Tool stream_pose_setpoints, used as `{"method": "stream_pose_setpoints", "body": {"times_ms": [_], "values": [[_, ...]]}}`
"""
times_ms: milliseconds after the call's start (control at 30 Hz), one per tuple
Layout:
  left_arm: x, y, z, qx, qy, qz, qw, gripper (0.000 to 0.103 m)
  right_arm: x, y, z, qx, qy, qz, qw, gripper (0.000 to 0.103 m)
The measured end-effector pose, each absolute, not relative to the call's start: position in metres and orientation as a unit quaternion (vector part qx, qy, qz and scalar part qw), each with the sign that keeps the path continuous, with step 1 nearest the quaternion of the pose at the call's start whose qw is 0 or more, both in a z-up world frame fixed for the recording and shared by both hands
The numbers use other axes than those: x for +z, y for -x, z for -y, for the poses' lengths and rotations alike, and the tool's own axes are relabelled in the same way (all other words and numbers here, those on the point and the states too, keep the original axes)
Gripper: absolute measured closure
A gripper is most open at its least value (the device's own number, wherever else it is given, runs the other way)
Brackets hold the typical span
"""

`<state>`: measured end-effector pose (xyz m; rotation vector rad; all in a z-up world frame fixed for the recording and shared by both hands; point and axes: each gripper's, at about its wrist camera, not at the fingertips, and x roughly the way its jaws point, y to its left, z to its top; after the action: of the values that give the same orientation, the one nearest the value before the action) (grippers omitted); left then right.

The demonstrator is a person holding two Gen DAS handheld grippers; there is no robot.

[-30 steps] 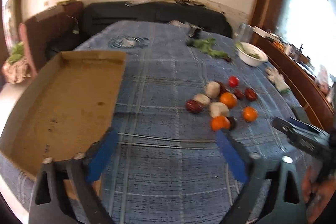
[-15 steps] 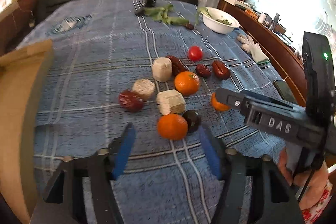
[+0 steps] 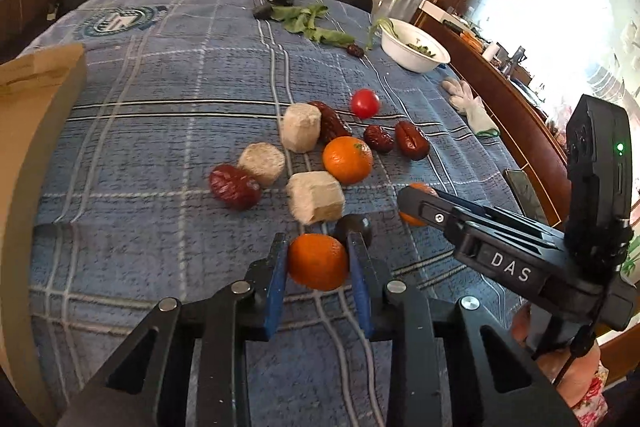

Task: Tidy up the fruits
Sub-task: 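Close the left tool on a mandarin orange while the right tool grasps another orange, then carry both oranges into the cardboard box and open both tools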

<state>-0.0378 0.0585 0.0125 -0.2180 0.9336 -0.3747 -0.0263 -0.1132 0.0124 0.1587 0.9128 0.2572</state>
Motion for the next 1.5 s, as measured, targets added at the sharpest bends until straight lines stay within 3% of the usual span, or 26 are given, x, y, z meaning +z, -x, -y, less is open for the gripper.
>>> {"method": "stream_pose_setpoints", "body": {"times_ms": [433,667,867,1067,1267,1500], "values": [[0.084,0.098,-0.137,-0.150,0.125,-0.382,0.903,0.075,0.071,0.071,0.078,0.180,-0.061,-0.379,0.906,0.068],[0.122,0.074,-0.213,-0.076,0.105,-0.381,0.916,0.075,0.111,0.065,0.010,0.262,-0.052,-0.361,0.894,0.068],[0.105,0.007,-0.276,0.001,0.107,-0.427,0.898,0.075,0.119,0.029,-0.081,0.312,-0.019,-0.368,0.876,0.068],[0.064,-0.040,-0.335,0.042,0.167,-0.465,0.868,0.075,0.079,-0.018,-0.176,0.317,0.051,-0.399,0.859,0.067],[0.035,-0.057,-0.363,0.055,0.196,-0.486,0.850,0.074,0.037,-0.059,-0.215,0.303,0.076,-0.440,0.842,0.067],[0.030,-0.060,-0.362,0.044,0.202,-0.491,0.847,0.072,0.026,-0.067,-0.222,0.297,0.076,-0.451,0.839,0.066]]}}
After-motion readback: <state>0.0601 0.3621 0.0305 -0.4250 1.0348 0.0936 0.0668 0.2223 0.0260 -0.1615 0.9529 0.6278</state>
